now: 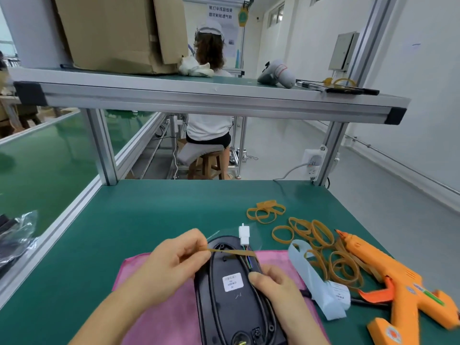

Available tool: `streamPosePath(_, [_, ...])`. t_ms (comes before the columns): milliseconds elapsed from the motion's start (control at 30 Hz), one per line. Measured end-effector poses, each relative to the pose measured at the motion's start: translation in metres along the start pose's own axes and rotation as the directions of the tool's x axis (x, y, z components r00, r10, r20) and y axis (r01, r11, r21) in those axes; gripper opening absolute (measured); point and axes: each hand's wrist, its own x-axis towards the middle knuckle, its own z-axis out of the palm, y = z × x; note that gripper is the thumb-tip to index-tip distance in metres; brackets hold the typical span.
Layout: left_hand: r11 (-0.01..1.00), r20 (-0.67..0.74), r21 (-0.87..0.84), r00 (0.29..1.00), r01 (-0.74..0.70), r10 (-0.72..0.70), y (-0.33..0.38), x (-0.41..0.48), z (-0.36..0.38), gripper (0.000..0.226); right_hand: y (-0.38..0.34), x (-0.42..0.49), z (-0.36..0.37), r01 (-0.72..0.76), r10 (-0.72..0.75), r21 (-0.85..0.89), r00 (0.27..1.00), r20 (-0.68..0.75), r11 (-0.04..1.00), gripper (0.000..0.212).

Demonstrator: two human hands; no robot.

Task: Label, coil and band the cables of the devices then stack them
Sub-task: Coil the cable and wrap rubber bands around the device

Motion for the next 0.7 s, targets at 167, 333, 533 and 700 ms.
streamPosePath(167, [0.702, 0.048, 0.620, 0.910, -0.351, 0.412, 0.017, -0.019, 0.014, 0.018, -0.005, 0.000, -0.006, -0.018, 0.018, 0.054, 1.000, 0.001, 0.998, 0.010])
streamPosePath(333, [0.981, -0.024, 0.151, 0.991, -0.123, 0.129, -0.008, -0.035, 0.026, 0.016, -0.012, -0.003, -0.014, 0.002, 0.004, 0.225, 1.000, -0.027, 0.974, 0.009])
streamPosePath(533, [0.995, -0.125, 0.014, 0.987, -0.102, 0.103, -0.015, -0.032, 0.023, 0.022, -0.006, -0.005, -0.010, 0.043, -0.035, 0.194, 0.998, -0.049, 0.980, 0.005])
streamPosePath(700, [0.935, -0.210, 0.307, 0.945, -0.178, 0.249, -0.016, -0.031, 0.026, 0.015, -0.008, -0.009, -0.001, 0.069, -0.066, 0.111, 0.997, -0.034, 0.991, 0.035])
